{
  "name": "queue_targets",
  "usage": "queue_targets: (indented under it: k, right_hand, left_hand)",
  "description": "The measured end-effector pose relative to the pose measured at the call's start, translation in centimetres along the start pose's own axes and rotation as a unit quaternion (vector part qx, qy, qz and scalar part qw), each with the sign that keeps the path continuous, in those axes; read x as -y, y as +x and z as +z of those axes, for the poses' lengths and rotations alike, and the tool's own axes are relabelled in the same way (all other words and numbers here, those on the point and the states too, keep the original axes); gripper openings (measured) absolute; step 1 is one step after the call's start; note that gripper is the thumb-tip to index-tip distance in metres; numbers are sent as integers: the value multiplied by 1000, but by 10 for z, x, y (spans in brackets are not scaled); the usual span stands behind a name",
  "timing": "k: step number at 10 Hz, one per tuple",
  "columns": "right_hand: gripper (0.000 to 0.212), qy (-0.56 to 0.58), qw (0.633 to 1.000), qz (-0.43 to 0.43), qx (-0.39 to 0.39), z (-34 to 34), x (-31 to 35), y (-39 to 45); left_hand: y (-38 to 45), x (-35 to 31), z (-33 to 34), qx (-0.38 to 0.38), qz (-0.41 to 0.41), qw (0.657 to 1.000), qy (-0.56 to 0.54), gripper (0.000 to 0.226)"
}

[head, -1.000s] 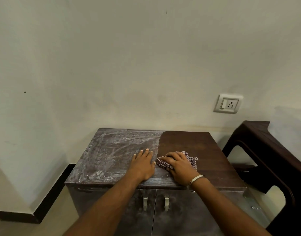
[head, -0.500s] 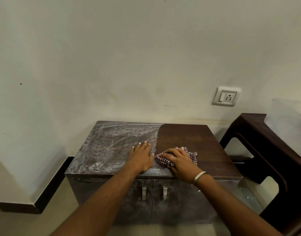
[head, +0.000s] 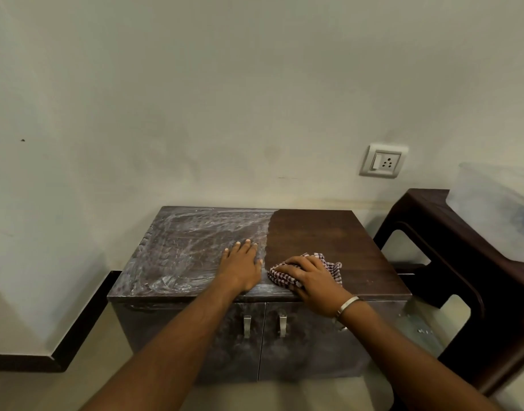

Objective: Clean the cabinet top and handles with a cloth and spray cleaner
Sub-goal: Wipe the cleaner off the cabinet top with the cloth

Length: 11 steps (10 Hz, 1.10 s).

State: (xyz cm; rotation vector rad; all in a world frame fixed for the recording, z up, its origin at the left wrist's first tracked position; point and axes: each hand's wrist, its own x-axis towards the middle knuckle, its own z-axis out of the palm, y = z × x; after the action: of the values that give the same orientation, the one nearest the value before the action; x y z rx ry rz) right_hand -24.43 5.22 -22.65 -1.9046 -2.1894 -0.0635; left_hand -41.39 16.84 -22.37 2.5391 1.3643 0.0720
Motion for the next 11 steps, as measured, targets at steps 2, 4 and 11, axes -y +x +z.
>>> queue_targets:
  k: [2,4,11]
  right_hand:
    - [47,-4,1000,15,16,-3,-10,-4]
    - [46,1,1000,21,-1,-1,2,0]
    - [46,20,1000,4,-23,4,6,-21]
  left_hand:
    - [-2,3,1,-3,5,1000,-3,57]
    - [-3,3,0,-5,9,1000,-7,58]
    - [-1,6,0,2,13,1000,-6,58]
